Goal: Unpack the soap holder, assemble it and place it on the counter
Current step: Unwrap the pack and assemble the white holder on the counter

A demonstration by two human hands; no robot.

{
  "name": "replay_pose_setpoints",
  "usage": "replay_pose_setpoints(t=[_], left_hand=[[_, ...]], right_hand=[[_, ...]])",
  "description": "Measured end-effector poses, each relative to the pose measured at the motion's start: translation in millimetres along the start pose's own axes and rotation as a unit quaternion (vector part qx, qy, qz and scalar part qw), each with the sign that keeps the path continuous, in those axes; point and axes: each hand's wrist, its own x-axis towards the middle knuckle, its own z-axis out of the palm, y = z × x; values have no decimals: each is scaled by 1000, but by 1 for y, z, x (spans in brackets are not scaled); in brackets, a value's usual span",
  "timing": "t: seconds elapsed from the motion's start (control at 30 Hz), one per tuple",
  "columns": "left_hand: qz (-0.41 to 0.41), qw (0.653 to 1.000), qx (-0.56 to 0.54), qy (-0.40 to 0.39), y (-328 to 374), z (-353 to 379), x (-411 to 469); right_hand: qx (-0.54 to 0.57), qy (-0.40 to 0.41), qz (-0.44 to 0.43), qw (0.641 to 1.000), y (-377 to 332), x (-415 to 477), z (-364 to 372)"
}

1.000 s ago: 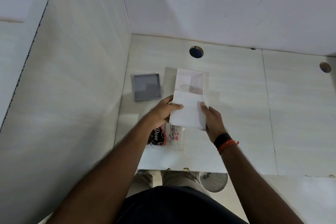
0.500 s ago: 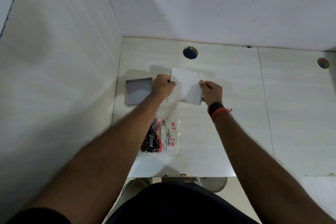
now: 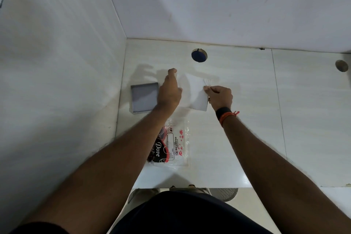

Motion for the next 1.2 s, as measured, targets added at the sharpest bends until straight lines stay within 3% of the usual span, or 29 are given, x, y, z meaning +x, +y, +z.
replay_pose_setpoints(t=[0.1, 0.2, 0.43, 0.57, 0.67, 0.73, 1.0, 1.2], left_hand=[[78, 994, 77, 4, -8, -6, -3], [121, 985, 112, -42, -16, -11, -1], [107, 983, 67, -135, -30, -17, 12], [72, 994, -1, -87, -30, -14, 9], [-24, 999, -15, -28, -34, -15, 15], [-63, 997, 7, -39, -36, -15, 19], [-38, 996, 51, -56, -21, -8, 21], [-47, 997, -3, -64, -33, -9, 19]], right_hand=[[-30, -5, -3, 1000, -6, 1, -1], [-59, -7, -26, 998, -13, 4, -1], [-118, -16, -87, 989, -21, -10, 7], [-69, 0, -66, 995, -18, -11, 11], [-49, -8, -58, 997, -21, -9, 10], [-54, -26, -68, 996, -23, -10, 10], [-62, -33, -56, 996, -20, -14, 20], [-63, -20, -67, 996, -16, -18, 17]])
